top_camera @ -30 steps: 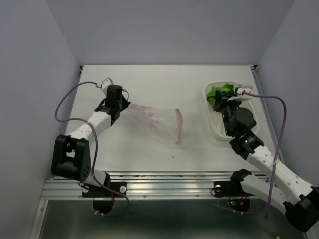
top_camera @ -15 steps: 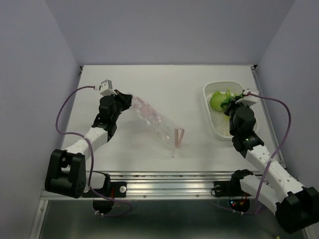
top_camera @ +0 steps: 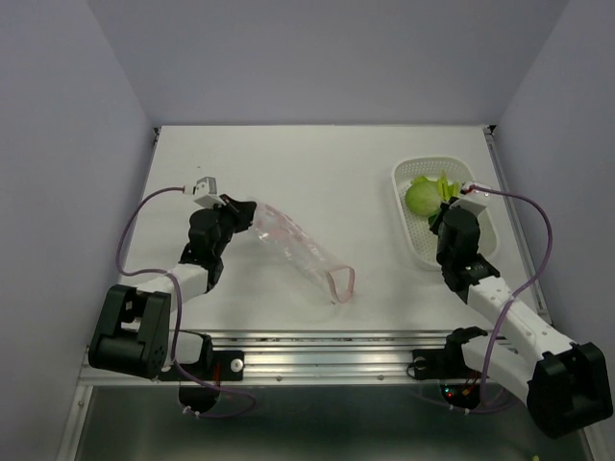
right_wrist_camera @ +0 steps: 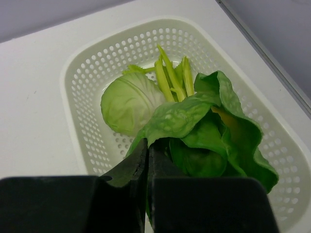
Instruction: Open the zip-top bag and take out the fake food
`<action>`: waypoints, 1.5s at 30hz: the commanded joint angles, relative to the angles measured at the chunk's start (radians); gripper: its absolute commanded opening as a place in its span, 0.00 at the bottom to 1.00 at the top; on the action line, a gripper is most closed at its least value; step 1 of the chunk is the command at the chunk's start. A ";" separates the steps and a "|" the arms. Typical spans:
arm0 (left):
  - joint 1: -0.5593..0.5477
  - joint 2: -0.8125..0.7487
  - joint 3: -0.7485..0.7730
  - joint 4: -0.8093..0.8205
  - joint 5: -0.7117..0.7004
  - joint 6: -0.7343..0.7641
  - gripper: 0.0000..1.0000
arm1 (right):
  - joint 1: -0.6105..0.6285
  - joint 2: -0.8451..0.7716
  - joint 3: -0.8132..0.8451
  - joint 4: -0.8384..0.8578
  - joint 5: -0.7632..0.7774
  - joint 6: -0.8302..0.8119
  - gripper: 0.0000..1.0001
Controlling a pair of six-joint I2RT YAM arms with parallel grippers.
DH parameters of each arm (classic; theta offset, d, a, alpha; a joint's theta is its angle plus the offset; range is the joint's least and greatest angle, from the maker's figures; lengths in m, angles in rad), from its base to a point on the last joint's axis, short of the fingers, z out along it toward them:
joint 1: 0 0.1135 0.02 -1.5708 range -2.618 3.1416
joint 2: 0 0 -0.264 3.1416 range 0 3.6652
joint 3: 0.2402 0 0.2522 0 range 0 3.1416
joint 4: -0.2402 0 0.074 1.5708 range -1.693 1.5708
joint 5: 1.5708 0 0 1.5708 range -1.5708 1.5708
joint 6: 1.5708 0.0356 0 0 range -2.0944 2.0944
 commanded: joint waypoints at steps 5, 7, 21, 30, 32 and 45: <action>0.005 -0.073 -0.084 0.072 -0.015 0.050 0.12 | -0.006 -0.018 -0.054 -0.030 -0.126 0.087 0.07; 0.005 -0.110 -0.084 0.008 -0.056 0.059 0.43 | -0.006 -0.054 -0.063 -0.036 -0.181 0.106 0.20; 0.005 -0.337 -0.035 -0.295 -0.238 0.091 0.99 | -0.006 -0.180 -0.049 -0.238 -0.321 0.236 0.62; 0.005 -0.354 0.151 -0.689 -0.443 0.007 0.99 | -0.006 -0.260 -0.029 -0.343 -0.425 0.301 1.00; 0.005 -0.380 0.154 -0.686 -0.410 0.007 0.99 | -0.006 -0.268 -0.008 -0.382 -0.450 0.313 1.00; 0.005 -0.386 0.275 -0.858 -0.339 -0.013 0.99 | -0.006 -0.325 0.188 -0.703 -0.631 0.391 1.00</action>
